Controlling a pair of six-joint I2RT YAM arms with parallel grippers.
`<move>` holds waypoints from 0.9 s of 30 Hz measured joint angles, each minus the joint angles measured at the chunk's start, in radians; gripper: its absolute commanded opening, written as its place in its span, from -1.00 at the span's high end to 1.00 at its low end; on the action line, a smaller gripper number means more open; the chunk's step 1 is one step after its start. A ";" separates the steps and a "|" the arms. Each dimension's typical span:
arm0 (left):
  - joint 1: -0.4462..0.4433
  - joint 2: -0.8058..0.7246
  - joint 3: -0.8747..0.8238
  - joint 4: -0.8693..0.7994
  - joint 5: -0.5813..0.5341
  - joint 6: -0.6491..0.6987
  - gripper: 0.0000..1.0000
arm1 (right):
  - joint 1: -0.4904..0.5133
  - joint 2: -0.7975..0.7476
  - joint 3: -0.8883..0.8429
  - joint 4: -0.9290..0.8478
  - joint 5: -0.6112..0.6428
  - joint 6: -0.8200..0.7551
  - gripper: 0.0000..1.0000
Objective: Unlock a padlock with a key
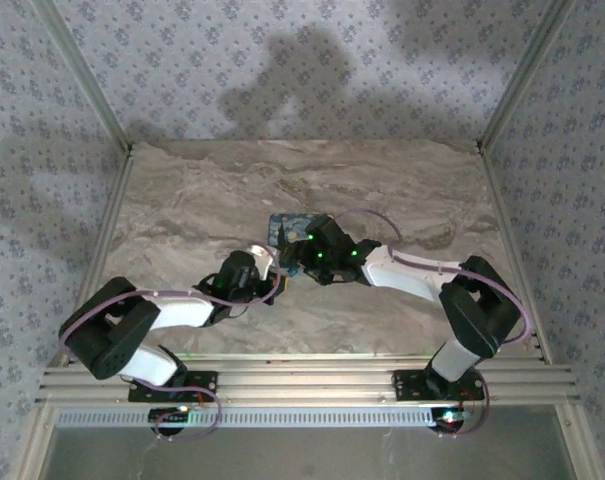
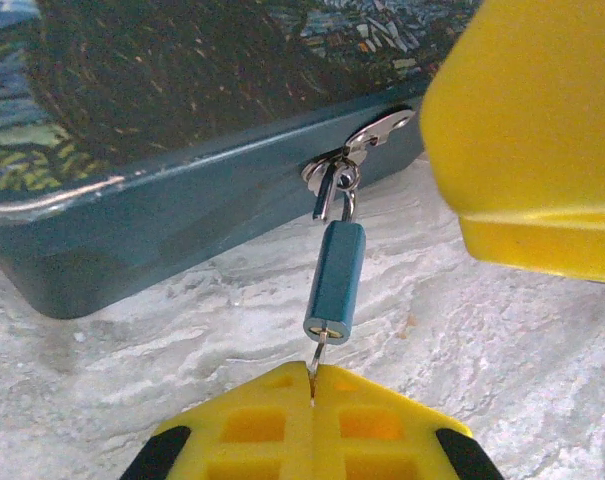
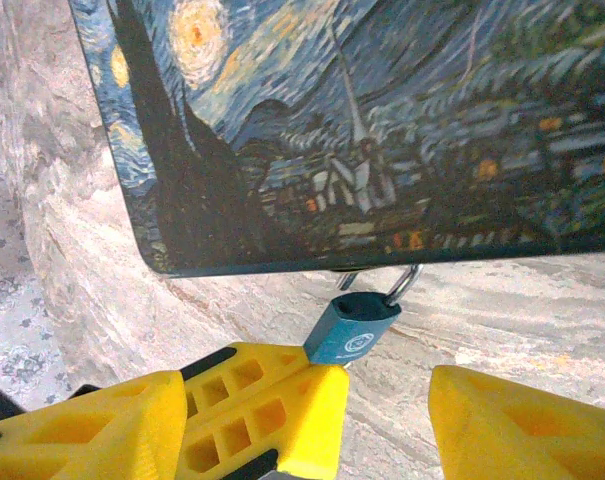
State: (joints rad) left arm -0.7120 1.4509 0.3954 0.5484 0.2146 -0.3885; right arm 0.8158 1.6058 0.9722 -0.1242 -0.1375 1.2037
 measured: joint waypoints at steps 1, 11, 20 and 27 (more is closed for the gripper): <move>0.002 0.003 0.000 0.008 0.007 -0.011 1.00 | 0.000 0.000 -0.006 0.001 0.001 0.000 -0.27; 0.003 0.011 -0.008 0.085 0.064 -0.114 1.00 | 0.005 0.030 -0.031 0.027 0.003 0.001 -0.24; -0.015 0.010 -0.010 0.026 0.030 -0.008 1.00 | 0.003 0.045 -0.031 0.040 0.002 0.004 -0.26; -0.061 0.010 0.011 -0.016 -0.054 0.158 1.00 | -0.021 0.040 -0.029 0.013 -0.005 0.000 -0.28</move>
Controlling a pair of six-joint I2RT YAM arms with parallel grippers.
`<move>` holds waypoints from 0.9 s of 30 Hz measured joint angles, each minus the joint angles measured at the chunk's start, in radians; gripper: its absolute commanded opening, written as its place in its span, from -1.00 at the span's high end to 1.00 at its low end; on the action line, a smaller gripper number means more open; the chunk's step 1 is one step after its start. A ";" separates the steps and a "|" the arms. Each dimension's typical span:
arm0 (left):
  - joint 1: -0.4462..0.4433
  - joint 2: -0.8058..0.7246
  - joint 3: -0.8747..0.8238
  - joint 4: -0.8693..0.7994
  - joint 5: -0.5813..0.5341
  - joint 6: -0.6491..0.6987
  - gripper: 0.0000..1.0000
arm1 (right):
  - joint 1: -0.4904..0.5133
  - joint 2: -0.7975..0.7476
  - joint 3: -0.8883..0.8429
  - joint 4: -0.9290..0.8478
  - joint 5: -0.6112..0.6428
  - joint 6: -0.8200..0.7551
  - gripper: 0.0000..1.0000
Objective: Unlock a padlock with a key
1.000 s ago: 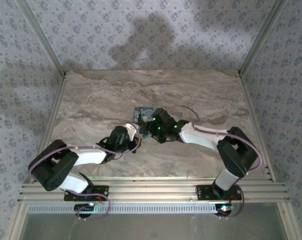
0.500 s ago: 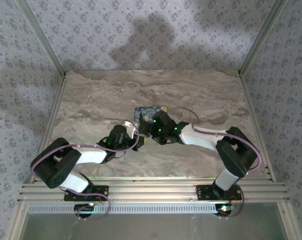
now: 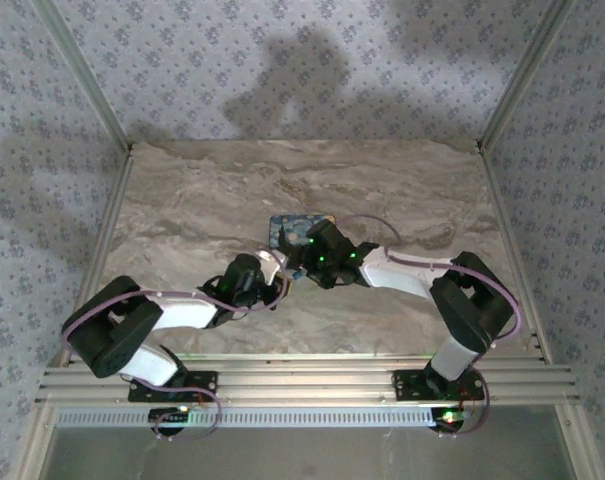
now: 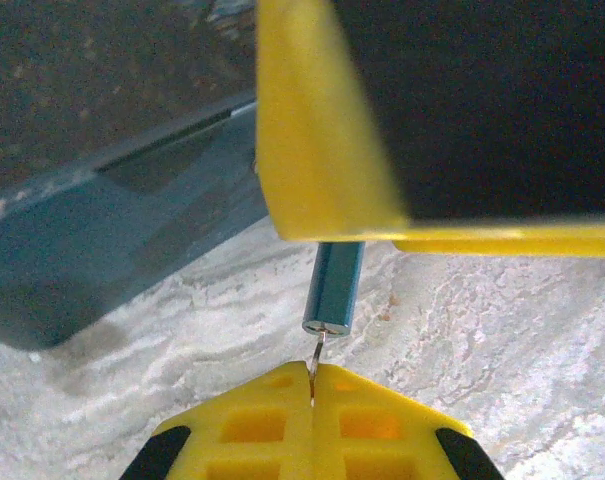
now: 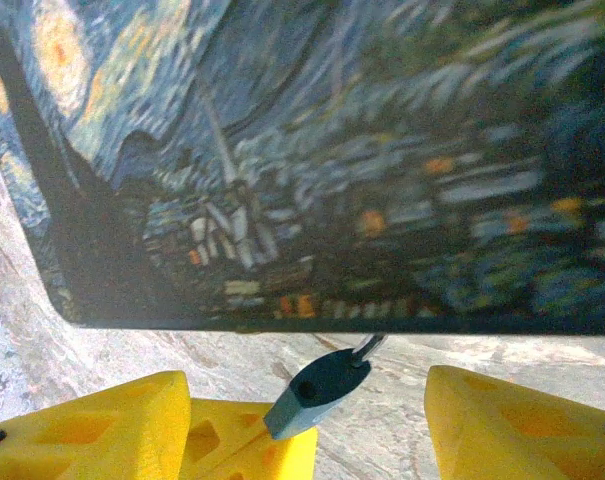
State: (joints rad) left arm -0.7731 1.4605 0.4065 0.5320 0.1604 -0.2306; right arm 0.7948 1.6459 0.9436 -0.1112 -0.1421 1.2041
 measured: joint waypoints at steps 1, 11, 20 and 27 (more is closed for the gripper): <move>-0.008 0.000 0.005 -0.006 -0.015 0.021 1.00 | -0.004 0.000 0.004 -0.010 -0.004 0.000 -0.25; -0.062 0.000 0.025 -0.012 -0.121 0.180 1.00 | -0.023 0.000 0.044 -0.051 -0.046 -0.021 0.11; -0.092 0.000 0.025 -0.014 -0.185 0.223 1.00 | -0.024 0.004 0.042 -0.058 -0.053 -0.017 0.16; -0.093 -0.008 0.025 -0.036 -0.204 0.230 1.00 | -0.016 0.026 0.033 -0.051 -0.061 -0.006 0.39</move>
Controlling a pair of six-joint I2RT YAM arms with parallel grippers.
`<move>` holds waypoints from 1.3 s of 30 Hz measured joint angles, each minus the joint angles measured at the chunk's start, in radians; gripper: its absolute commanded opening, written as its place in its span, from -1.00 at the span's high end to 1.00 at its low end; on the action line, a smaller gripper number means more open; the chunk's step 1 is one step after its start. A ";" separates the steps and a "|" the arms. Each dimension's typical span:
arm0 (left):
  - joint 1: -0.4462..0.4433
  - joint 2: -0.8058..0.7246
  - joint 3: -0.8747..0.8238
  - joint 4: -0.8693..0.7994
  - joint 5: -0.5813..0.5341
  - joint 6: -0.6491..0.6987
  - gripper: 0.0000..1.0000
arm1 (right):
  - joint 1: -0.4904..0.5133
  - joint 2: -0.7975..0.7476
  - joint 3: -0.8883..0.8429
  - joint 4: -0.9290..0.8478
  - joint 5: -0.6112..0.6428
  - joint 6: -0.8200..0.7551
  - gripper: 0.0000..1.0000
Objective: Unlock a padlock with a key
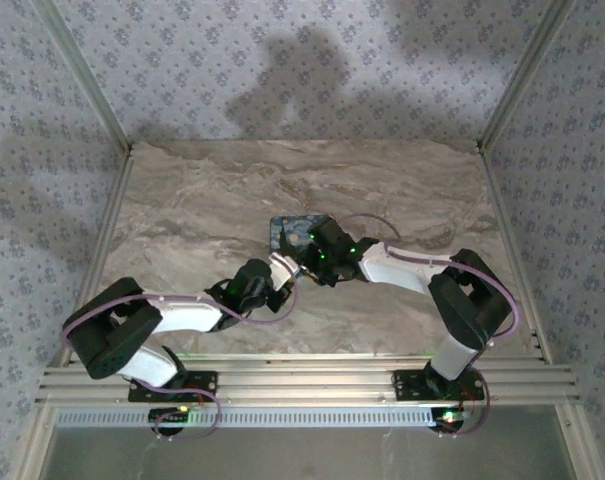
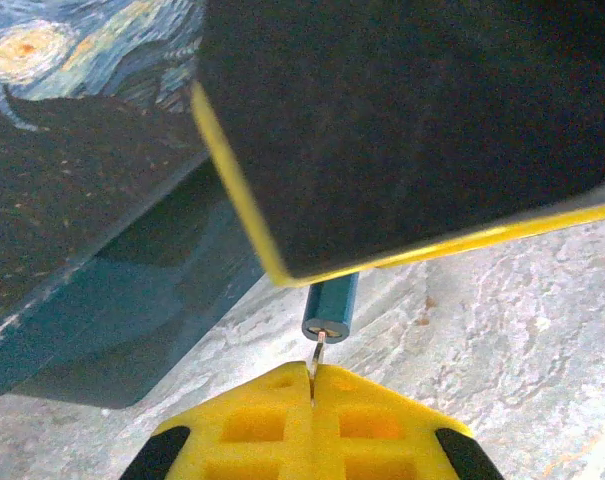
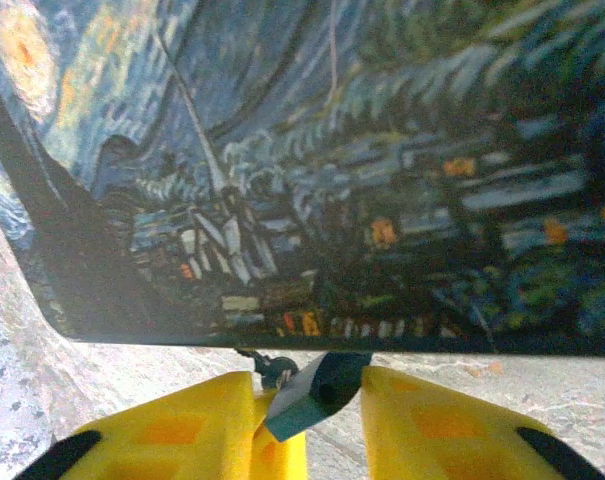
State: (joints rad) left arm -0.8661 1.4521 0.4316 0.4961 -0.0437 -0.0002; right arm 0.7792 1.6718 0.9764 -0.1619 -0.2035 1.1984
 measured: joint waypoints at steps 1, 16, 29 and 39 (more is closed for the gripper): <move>0.000 -0.002 0.000 -0.003 -0.003 0.001 1.00 | 0.000 0.003 0.000 0.000 -0.001 0.001 0.39; -0.007 -0.053 0.000 -0.068 -0.022 0.010 1.00 | 0.009 0.025 0.015 0.010 -0.020 0.013 0.91; -0.009 -0.157 -0.016 -0.137 -0.039 -0.003 0.39 | 0.021 0.007 0.014 0.052 -0.017 0.029 1.00; 0.058 -0.227 0.074 -0.208 0.067 -0.104 -0.02 | -0.070 -0.158 -0.201 0.054 0.056 0.051 1.00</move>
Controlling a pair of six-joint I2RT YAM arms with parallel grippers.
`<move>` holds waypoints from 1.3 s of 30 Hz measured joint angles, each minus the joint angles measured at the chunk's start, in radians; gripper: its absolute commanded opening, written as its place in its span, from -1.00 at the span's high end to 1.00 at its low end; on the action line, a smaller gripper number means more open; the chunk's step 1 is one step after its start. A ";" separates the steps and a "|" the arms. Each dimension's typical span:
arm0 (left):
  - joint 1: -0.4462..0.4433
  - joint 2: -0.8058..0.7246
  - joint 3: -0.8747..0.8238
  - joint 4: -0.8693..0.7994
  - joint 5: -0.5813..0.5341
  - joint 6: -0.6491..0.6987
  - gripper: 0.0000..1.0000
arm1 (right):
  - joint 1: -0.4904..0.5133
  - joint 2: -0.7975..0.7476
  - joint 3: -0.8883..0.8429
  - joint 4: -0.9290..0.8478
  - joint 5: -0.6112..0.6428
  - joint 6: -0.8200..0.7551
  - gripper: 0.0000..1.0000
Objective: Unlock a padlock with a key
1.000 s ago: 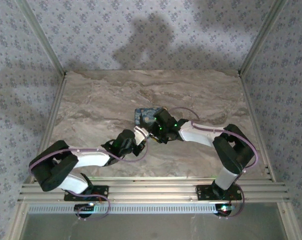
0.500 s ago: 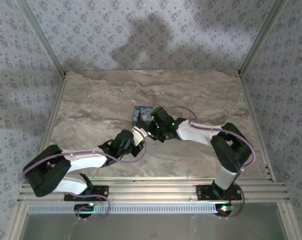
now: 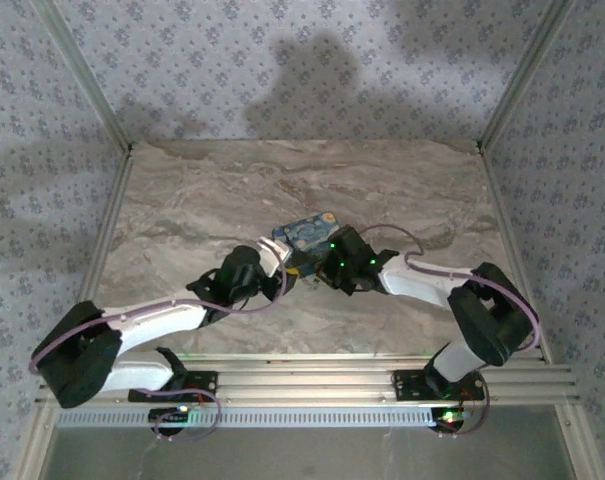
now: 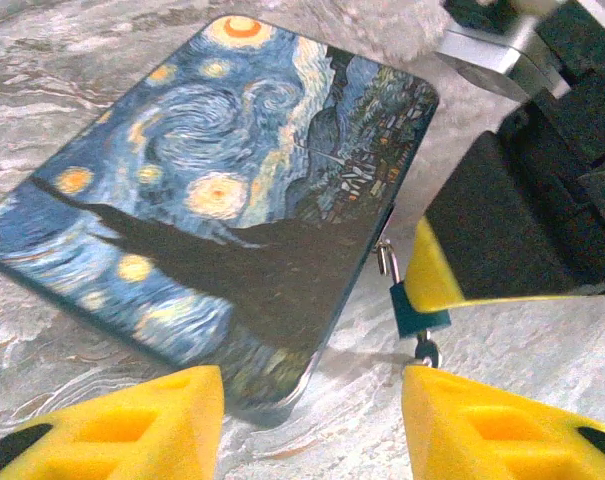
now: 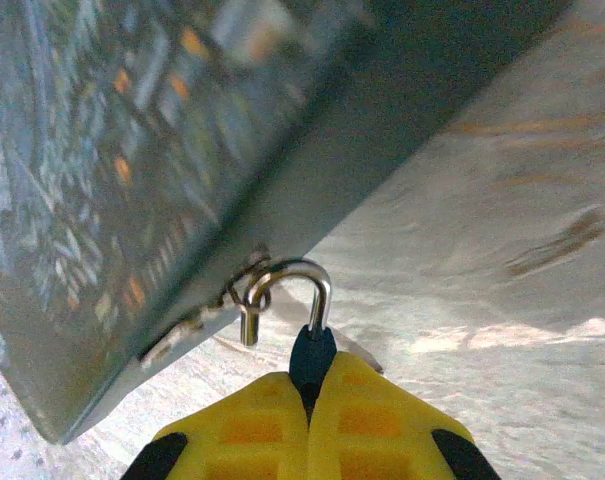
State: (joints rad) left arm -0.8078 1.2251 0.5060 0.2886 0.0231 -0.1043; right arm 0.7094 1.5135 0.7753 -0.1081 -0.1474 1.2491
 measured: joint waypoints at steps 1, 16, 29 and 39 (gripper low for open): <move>0.006 -0.019 0.000 -0.008 0.003 -0.010 -0.03 | -0.013 -0.015 -0.007 -0.001 0.002 0.000 1.00; 0.056 -0.101 0.000 -0.093 0.014 -0.099 -0.06 | -0.073 -0.071 -0.018 -0.035 0.029 -0.061 1.00; 0.069 -0.120 -0.003 -0.120 0.017 -0.138 -0.07 | -0.130 -0.062 0.025 -0.038 0.021 -0.105 1.00; 0.095 -0.253 -0.019 -0.194 0.001 -0.144 -0.16 | -0.215 -0.063 0.074 -0.031 0.019 -0.167 1.00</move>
State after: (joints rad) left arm -0.7132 0.9726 0.4870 0.0944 0.0242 -0.2481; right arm 0.4946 1.4502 0.8497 -0.1394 -0.1280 1.0824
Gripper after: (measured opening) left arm 0.559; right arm 0.045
